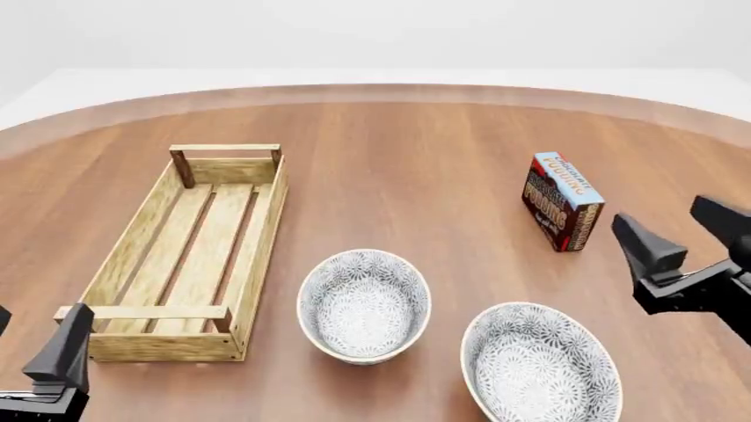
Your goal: Stack the left bowl on the right bowl and place them in the tray.
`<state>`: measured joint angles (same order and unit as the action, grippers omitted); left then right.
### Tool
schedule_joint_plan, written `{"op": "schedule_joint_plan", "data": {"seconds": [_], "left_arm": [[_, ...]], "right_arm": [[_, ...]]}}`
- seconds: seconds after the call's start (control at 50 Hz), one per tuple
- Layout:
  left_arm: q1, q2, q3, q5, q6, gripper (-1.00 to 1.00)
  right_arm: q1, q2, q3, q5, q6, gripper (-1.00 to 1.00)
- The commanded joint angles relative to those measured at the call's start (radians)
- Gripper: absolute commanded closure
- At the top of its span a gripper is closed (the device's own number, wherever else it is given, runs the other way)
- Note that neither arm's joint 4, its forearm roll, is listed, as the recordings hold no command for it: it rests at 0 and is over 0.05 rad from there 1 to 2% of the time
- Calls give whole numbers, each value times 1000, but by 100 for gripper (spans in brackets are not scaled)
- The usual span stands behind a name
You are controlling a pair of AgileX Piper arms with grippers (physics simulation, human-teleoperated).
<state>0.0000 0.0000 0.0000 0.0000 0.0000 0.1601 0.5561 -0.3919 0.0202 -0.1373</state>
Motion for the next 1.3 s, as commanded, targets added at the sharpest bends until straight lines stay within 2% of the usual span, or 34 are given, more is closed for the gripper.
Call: {"op": "schedule_joint_plan", "data": {"seconds": [0.02,0.1,0.2,0.4,0.46,0.48,0.5,0.54,0.8,1.3], "left_arm": [[0,0,0,0,0,-100],[0,0,0,0,0,-100],[0,0,0,0,0,-100],[0,0,0,0,0,-100],[0,0,0,0,0,-100],[0,0,0,0,0,-100],[0,0,0,0,0,-100],[0,0,0,0,0,-100],[0,0,0,0,0,-100],[0,0,0,0,0,-100]], "right_arm": [[118,364,-228,8,-51,-100],[153,460,-308,40,-48,-100],[193,583,-422,92,-81,-100],[274,802,-565,157,-85,-100],[291,868,-592,164,-101,-100],[302,882,-602,166,-90,-100],[290,907,-608,164,-110,-100],[288,916,-614,161,-110,-100],[371,1038,-682,191,-74,-100],[457,1193,-724,206,-65,-100]]}}
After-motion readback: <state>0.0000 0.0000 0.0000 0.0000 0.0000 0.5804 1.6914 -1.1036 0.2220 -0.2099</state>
